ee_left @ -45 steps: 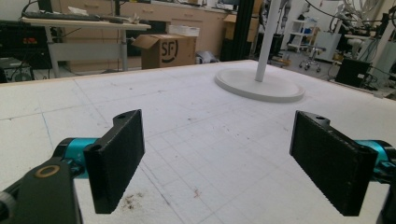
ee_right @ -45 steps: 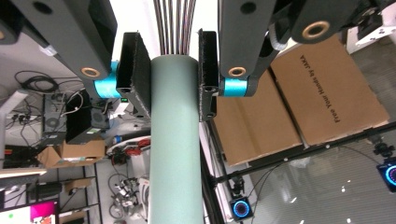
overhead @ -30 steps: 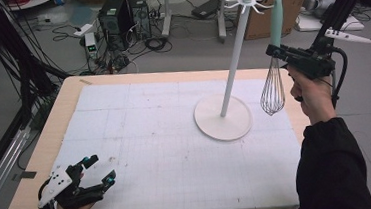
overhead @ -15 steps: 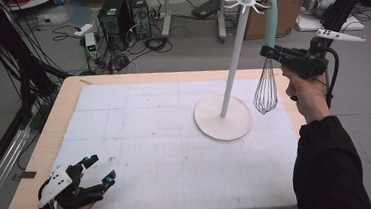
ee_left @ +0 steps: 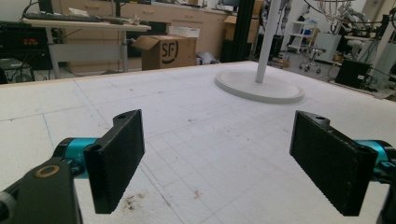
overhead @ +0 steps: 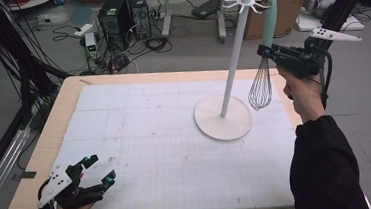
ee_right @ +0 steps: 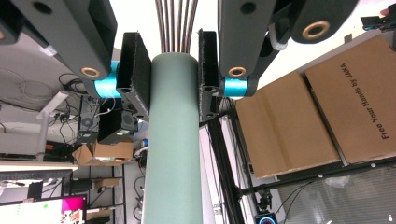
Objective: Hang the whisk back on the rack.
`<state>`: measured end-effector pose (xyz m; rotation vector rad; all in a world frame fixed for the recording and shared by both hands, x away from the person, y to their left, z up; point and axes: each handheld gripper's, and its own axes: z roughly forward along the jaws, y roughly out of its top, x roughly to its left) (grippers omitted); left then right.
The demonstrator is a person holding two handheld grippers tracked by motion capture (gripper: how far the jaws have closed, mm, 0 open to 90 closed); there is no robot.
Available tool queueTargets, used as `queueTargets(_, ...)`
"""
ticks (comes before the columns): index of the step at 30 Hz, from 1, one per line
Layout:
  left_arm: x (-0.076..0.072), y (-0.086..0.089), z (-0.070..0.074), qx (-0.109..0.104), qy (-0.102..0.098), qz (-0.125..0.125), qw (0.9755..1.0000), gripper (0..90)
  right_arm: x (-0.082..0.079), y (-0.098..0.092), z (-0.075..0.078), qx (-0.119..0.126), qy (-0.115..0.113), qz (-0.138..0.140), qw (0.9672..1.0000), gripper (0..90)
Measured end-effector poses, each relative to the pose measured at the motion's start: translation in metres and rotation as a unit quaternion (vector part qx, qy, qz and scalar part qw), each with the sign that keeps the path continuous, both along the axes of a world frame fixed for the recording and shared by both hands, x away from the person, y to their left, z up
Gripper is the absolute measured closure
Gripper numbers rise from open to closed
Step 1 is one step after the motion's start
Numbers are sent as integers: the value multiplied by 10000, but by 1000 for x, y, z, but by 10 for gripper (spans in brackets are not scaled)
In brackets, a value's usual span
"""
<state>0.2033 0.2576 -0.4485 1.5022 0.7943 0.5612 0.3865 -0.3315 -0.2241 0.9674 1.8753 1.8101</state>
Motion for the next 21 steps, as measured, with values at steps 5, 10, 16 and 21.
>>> queueTargets(5, 0, 0, 0, -2, 7, -1, 10000, 185, 0, 1, 0, -55, -11, -20, 10000, 692)
queueTargets(10, 0, 0, 0, 1, 7, 3, 10000, 185, 1, 3, 0, -56, 32, -1, 10000, 691)
queueTargets(16, 0, 0, 0, 8, 4, 5, 10000, 185, 5, 3, -2, -21, 197, -23, 9998, 692)
queueTargets(21, 0, 0, 0, 5, 0, 5, 10000, 185, 7, 4, -4, 10, 262, -43, 9996, 691)
